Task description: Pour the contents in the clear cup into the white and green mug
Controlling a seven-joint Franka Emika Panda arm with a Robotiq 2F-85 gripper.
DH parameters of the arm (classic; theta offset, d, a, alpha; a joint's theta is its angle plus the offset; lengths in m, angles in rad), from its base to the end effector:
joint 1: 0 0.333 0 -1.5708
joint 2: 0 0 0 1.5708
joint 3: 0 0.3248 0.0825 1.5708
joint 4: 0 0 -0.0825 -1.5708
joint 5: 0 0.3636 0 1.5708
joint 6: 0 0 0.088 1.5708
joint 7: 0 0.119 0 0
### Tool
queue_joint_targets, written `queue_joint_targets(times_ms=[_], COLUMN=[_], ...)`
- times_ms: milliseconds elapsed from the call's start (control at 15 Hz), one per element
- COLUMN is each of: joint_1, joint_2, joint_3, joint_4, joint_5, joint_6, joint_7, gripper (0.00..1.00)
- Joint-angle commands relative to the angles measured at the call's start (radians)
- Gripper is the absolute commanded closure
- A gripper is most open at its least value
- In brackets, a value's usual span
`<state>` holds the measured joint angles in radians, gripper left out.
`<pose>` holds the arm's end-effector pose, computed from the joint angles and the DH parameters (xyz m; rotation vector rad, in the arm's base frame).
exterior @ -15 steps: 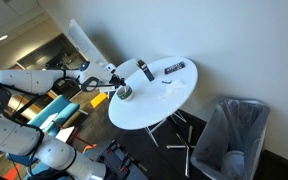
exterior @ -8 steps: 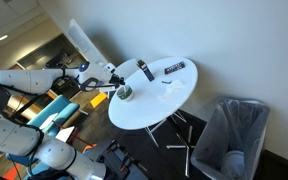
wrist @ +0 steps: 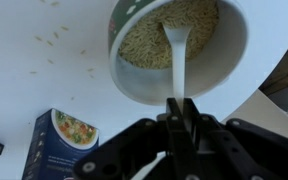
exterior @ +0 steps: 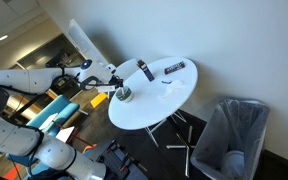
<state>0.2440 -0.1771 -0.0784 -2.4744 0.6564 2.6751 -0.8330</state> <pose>0.4690 0.0624 0.4049 -2.7187 -0.6367 -0.6736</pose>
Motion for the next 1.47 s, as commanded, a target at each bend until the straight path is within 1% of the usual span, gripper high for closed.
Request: queue_joint_targets(times_ms=[0,267,400,533,667,933,1067,1267,1333,1400], joint_1=[-0.054,-0.048,-0.022,-0.004,0.011,0.026,0.016,0.0,-0.006,-0.041], joint_2=[-0.025,-0.033,-0.035,-0.033,-0.029,-0.027,-0.025,-0.028,-0.029,-0.032], joint_3=[0.026,0.033,0.021,0.015,0.007,-0.008,-0.009,-0.02,-0.022,0.007], joint_4=[-0.005,-0.026,-0.034,-0.032,-0.021,-0.006,-0.005,0.001,0.0,0.0], joint_5=[-0.063,-0.039,0.0,0.038,0.083,0.153,0.139,0.104,0.092,0.086], joint_6=[-0.044,0.069,0.13,0.164,0.154,0.081,0.049,-0.038,-0.047,-0.049], joint_7=[0.064,0.032,-0.009,-0.043,-0.085,-0.161,-0.152,-0.122,-0.111,-0.104], gripper=[0.97,0.97,0.97,0.97,0.97,0.97,0.97,0.97,0.97,0.97])
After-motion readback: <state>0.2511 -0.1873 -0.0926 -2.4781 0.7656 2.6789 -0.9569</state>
